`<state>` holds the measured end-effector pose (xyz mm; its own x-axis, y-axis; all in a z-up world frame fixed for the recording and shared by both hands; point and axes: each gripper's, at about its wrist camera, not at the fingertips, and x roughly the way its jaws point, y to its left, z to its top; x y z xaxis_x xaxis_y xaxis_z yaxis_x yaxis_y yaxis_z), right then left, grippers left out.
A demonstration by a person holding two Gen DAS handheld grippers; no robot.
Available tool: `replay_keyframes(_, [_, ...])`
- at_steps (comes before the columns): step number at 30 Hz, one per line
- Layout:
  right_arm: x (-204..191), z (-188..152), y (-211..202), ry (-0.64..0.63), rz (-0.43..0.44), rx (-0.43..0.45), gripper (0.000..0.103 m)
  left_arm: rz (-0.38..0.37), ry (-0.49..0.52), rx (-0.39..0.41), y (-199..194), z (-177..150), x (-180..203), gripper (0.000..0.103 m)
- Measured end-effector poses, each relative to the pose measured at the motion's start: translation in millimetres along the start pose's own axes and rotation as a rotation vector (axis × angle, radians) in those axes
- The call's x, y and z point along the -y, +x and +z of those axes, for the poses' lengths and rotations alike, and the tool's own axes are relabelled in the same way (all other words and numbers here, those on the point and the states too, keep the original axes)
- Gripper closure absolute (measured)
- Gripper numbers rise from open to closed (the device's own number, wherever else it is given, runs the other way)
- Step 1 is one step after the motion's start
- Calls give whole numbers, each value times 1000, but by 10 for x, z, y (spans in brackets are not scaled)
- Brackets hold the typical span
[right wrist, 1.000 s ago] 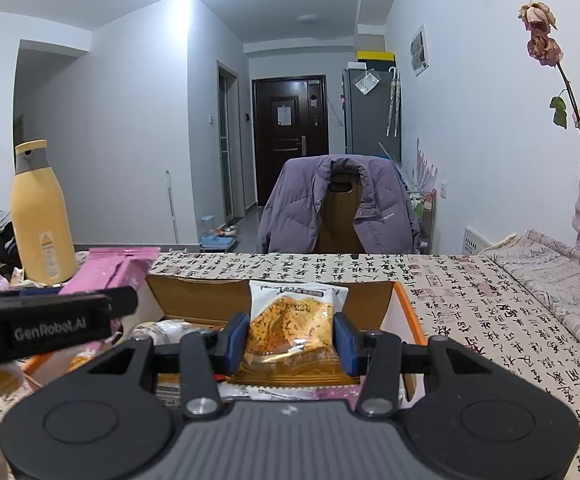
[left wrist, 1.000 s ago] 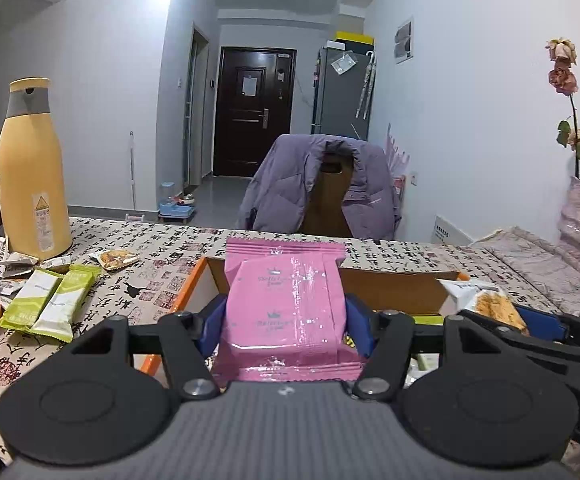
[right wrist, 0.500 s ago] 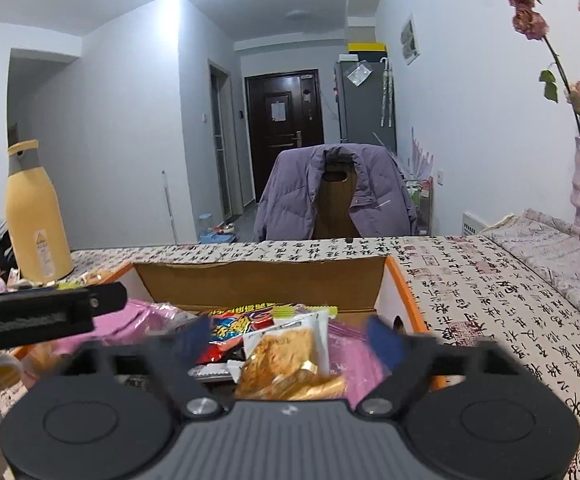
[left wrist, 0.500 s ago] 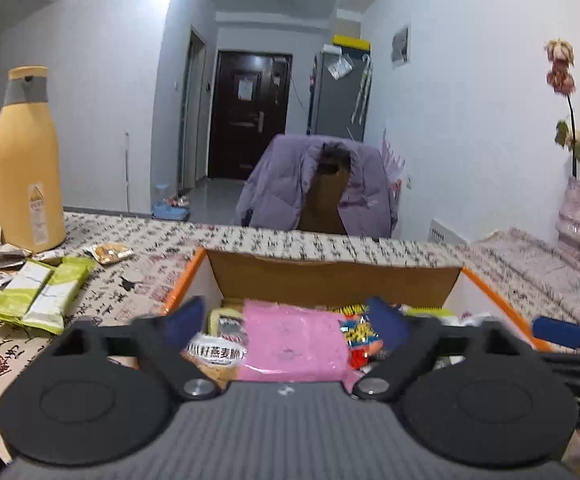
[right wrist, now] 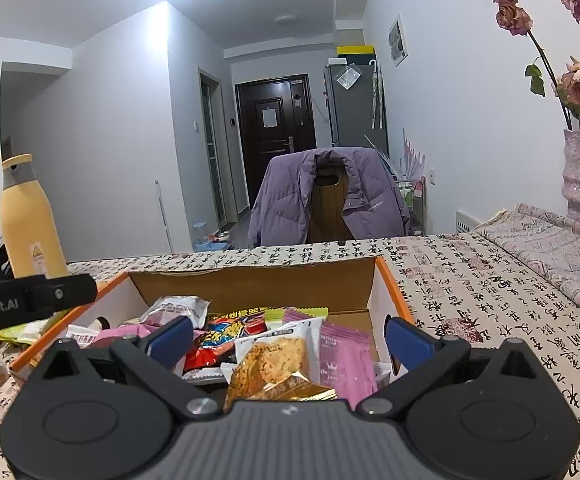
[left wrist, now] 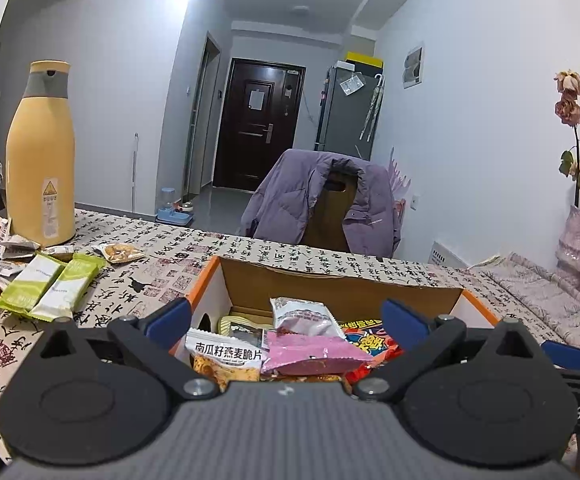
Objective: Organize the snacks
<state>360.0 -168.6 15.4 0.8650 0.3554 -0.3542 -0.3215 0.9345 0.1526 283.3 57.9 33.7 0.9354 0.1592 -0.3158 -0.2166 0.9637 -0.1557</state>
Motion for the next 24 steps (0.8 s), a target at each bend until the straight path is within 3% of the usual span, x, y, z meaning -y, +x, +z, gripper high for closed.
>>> replay_keyframes(7, [-30,91,-83,-9,-17,-15,0,-1,-16,-7,-117,92,33,0])
replay_keyframes(14, [-34,222,-491,-13,3,-4,0,-53,-24,-18,-491,160,-39,0])
replay_keyframes(24, [6,-132,-1150,-27,27,-33,0,-92,29,-59,-1121,-141,-136,0])
